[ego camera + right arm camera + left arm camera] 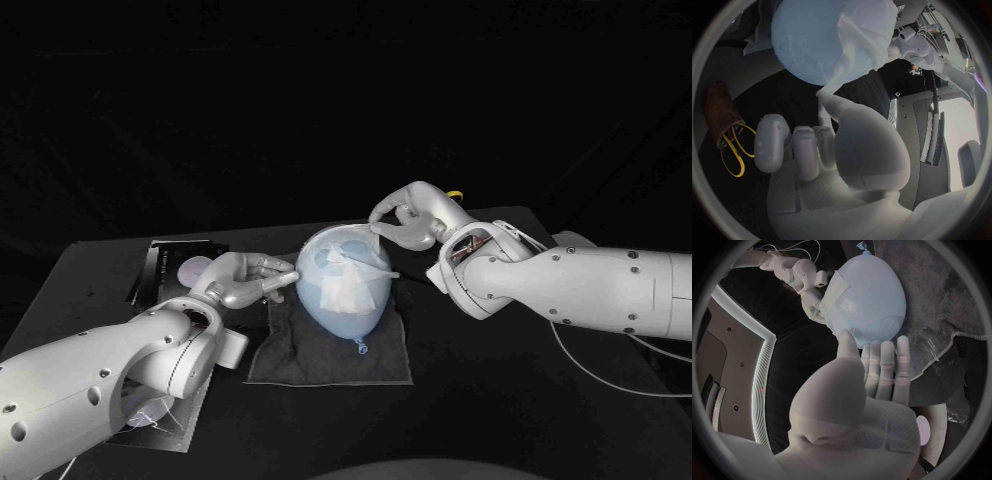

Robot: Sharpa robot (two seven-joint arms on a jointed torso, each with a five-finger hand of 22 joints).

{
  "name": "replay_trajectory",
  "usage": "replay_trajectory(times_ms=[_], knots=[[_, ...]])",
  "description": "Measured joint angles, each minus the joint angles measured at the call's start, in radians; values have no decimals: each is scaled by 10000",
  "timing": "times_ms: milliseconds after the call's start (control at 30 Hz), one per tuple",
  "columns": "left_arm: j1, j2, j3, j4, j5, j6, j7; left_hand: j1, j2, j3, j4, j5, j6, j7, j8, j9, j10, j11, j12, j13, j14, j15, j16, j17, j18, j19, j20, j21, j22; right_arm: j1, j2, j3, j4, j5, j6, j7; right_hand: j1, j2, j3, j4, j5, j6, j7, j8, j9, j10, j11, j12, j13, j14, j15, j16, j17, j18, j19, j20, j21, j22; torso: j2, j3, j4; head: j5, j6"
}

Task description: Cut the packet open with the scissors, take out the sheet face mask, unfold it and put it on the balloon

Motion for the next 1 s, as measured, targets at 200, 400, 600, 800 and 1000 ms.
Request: replay_trajectory(times_ms=[200,400,600,800,1000], knots=[[0,0,0,5,1,0,-1,0,0,0,0,0,0,0,0,0,0,0,0,0,0,0,0,-1,-1,0,0,0,7,14,126,0,-229,-126,152,-215,0,0,26,-25,-19,30,37,-7,1,0,0,-17,3,0,0,-4,3,-1,0,0,0,5,-2,-1,2,0,-7],[0,0,0,20,3,0,-1,0,0,0,0,0,0,0,0,0,0,0,0,0,0,0,0,-3,-2,0,0,0,7,18,228,2,-359,-278,360,-463,-27,-29,111,-49,-20,26,41,46,1,0,0,19,7,0,0,-9,8,-3,-1,0,-6,7,-3,0,0,13,-12],[0,-1,0,28,5,0,-1,0,0,0,0,0,0,0,0,0,1,0,0,-1,0,0,0,-4,-4,0,0,0,6,20,334,2,-502,-456,631,-812,-39,-42,112,-49,-21,22,44,52,2,0,0,19,8,1,0,7,7,-5,-1,1,-6,6,-3,0,-1,10,0],[0,4,0,35,8,0,-2,0,0,1,0,0,0,0,0,0,1,0,0,-1,0,0,0,-5,-6,0,0,0,6,24,446,2,-602,-646,708,-1141,-51,-54,126,-64,-34,14,51,54,2,0,0,18,8,0,0,7,7,-6,-1,1,-6,4,-8,0,-3,16,16],[0,10,0,38,10,0,-2,0,0,1,0,0,0,0,0,0,1,0,0,-1,0,0,0,-6,-9,0,0,0,5,26,519,2,-665,-802,557,-1404,-227,-98,249,-78,-39,-54,39,46,9,0,0,17,6,1,0,1,-1,-9,-1,1,-59,-2,-8,0,-3,18,34]])
